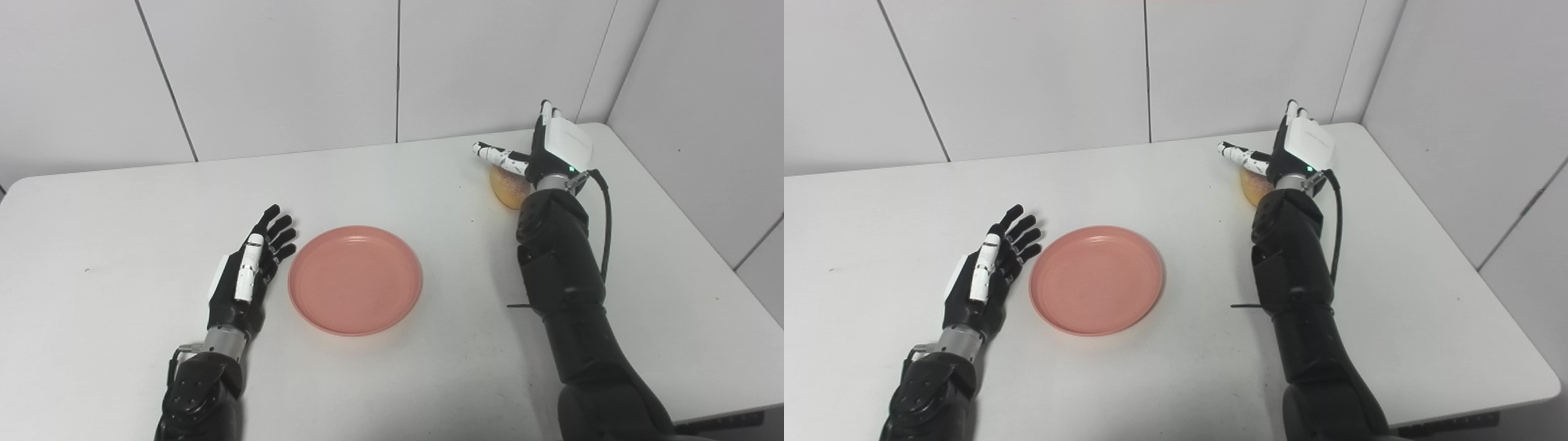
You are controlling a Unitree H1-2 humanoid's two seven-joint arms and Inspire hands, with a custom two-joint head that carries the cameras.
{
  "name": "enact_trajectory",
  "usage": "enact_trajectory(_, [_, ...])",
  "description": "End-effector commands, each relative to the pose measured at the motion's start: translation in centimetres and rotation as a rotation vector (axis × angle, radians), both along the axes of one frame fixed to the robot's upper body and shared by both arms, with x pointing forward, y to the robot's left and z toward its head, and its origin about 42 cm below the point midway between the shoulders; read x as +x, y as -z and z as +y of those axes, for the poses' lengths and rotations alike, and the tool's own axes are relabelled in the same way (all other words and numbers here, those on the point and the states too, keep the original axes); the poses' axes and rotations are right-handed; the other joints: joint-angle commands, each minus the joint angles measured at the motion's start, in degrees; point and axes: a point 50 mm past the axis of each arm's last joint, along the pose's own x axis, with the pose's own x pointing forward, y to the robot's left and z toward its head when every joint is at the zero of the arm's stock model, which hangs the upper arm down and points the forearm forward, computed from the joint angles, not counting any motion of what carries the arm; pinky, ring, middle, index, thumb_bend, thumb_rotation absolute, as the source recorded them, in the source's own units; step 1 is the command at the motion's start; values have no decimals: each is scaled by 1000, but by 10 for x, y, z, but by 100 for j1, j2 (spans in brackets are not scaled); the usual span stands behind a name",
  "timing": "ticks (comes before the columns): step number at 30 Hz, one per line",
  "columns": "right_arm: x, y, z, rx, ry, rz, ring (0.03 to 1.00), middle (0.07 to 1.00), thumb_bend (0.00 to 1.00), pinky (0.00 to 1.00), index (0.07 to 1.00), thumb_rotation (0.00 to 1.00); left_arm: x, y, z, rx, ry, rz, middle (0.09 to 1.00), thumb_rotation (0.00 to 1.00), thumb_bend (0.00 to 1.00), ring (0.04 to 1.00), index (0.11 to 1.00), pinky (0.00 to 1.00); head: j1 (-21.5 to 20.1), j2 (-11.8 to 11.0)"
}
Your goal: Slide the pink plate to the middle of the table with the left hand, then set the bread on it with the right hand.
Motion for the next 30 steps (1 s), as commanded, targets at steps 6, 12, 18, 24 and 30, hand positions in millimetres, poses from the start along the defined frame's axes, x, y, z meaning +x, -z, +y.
enact_trajectory(6, [29,-34,-2,-41,29,-86,968,982,1000,939,981,745,0,-1,7,14,-10,12,909,1000,360,895,903,888,-10,31])
enact_trajectory(12, [36,-27,-6,-27,42,-66,974,987,1000,957,982,712,-1,-2,8,19,-3,7,912,1000,362,897,906,888,-32,65])
enact_trajectory(18, [40,-16,-7,-55,46,-26,957,985,1000,917,982,711,-2,-4,8,14,-5,10,912,1000,360,897,905,887,-32,101])
enact_trajectory(24, [43,-10,-9,-40,59,3,956,990,1000,915,989,695,-2,-5,8,20,1,7,912,1000,360,899,905,889,-31,115])
enact_trajectory(30, [41,-7,-9,-48,56,21,943,975,1000,879,959,686,-3,-6,7,14,-4,13,909,1000,360,897,903,888,-31,142])
